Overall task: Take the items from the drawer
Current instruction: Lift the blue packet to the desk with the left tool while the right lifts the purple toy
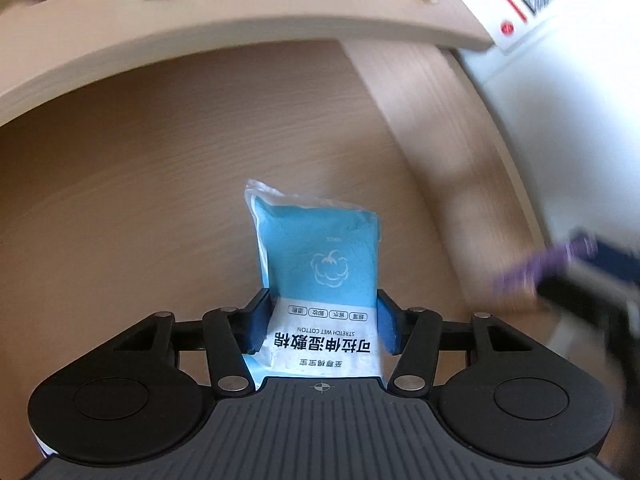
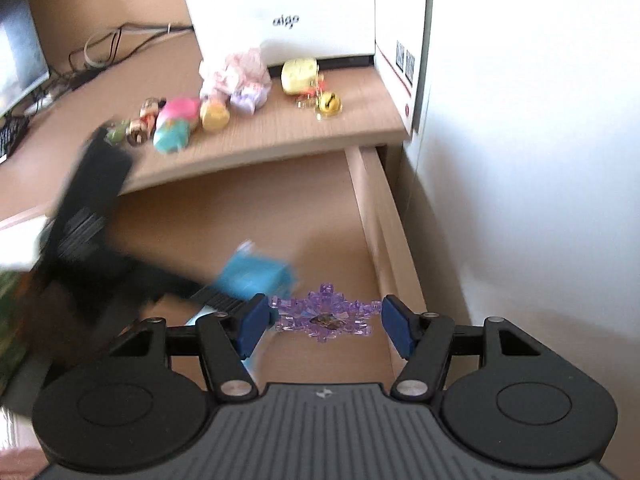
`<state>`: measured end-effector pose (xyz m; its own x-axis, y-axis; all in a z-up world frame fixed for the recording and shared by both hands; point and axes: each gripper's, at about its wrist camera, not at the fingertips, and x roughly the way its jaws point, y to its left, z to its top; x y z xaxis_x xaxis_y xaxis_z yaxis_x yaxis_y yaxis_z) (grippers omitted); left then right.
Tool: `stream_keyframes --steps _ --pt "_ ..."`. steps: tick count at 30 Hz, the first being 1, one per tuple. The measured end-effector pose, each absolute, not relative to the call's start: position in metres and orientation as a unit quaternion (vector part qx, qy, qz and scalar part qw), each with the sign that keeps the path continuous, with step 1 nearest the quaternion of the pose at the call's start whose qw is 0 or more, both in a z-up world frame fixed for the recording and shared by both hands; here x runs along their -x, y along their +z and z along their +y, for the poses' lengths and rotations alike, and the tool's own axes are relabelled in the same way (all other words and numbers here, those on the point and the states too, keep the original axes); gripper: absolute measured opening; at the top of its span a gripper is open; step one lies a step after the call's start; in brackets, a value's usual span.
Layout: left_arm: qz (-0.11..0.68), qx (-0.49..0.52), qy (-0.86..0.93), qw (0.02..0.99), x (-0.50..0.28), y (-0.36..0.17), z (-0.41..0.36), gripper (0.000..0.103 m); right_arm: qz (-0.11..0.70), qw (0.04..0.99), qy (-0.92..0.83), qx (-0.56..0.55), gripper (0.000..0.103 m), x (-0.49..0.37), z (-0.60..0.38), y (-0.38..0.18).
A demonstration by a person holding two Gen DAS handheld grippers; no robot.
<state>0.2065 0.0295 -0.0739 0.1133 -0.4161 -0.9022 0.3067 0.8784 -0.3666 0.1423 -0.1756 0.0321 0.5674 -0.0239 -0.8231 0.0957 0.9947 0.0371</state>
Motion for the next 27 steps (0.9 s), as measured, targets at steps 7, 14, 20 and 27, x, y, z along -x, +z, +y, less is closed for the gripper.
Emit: stream_keyframes --steps 7,14,20,27 --pt "0.545 0.122 -0.207 0.803 -0.195 -0.013 0.114 0.058 0.452 0.891 -0.002 -0.038 0.063 -0.188 -0.152 0.043" --pt "0.431 0.185 -0.119 0.875 -0.226 0.054 0.182 0.058 0.432 0.900 0.050 -0.009 0.063 -0.205 -0.106 0.056" --pt "0.415 0.191 -0.059 0.888 -0.281 0.052 0.203 0.058 0.431 0.901 0.056 0.003 0.063 -0.207 -0.093 0.060" --pt "0.437 0.163 -0.057 0.882 -0.330 0.025 0.209 0.059 0.435 0.900 0.021 -0.003 0.063 -0.198 -0.109 0.062"
